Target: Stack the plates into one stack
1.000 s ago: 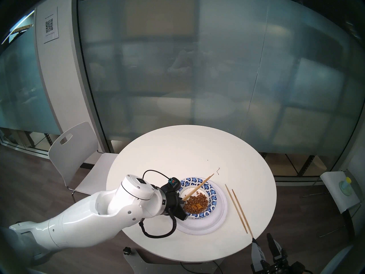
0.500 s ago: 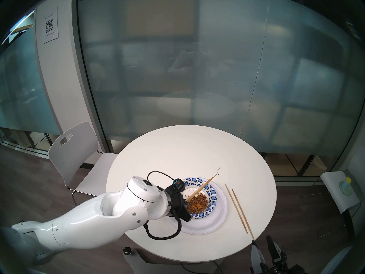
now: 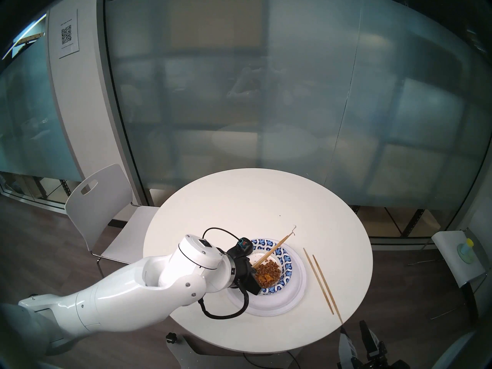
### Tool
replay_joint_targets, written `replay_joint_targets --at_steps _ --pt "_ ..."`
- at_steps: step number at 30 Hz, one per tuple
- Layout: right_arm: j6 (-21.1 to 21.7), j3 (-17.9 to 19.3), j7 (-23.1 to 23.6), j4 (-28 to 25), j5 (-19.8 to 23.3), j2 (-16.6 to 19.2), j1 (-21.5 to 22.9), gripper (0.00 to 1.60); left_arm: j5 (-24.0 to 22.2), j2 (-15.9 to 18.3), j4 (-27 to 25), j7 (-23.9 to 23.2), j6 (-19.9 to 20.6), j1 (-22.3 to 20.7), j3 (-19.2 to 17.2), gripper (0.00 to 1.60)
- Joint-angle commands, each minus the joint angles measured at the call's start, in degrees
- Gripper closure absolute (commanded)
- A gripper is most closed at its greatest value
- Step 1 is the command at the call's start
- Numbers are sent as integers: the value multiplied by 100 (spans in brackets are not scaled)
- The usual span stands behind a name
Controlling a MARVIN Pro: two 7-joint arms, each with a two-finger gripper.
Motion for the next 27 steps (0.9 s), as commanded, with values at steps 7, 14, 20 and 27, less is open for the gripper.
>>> replay_joint_targets --at_steps 7,14,20,27 --pt "39 27 44 -36 92 45 54 0 -13 -40 23 13 -9 -182 92 102" --pt "47 20 43 -28 100 52 68 0 4 -27 78 10 -9 -207 157 97" --pt "55 12 37 -14 102 49 81 0 68 -45 132 -5 -27 -215 233 89" --pt "51 9 49 -12 116 33 74 0 93 -62 109 10 -30 -197 234 85"
